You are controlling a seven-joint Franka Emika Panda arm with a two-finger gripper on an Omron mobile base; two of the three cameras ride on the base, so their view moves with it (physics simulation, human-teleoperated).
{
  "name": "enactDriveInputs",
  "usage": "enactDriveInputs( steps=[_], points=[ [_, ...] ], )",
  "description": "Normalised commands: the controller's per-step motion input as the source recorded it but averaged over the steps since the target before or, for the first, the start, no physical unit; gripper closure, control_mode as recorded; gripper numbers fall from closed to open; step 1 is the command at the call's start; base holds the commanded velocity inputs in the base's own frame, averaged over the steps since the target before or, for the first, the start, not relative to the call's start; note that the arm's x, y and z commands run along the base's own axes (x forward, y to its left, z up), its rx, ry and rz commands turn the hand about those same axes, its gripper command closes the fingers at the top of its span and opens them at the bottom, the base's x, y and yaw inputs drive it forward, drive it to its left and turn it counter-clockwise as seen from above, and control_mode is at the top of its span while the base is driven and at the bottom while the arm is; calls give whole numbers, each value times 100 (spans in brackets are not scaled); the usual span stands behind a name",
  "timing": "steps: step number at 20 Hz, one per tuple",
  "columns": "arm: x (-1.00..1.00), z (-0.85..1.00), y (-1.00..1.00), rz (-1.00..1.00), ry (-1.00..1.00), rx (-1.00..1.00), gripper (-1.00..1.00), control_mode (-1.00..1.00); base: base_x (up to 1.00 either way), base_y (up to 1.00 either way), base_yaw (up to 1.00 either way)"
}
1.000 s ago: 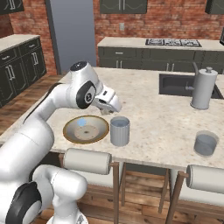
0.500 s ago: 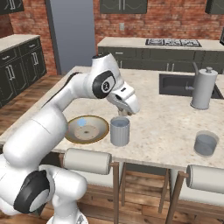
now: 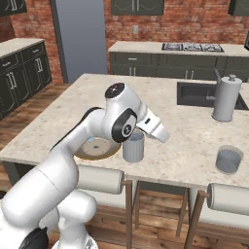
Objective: There are four ice cubes in the ice bowl. Place two ice cubes in each glass of water.
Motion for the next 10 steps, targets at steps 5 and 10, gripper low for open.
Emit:
enactDriveInputs(
  steps=[5, 10],
  points=[
    [-11, 0, -87, 0, -12, 2, 100, -100, 0, 0, 0],
    [-2, 0, -85, 0, -2, 8, 100, -100, 0, 0, 0]
  ],
)
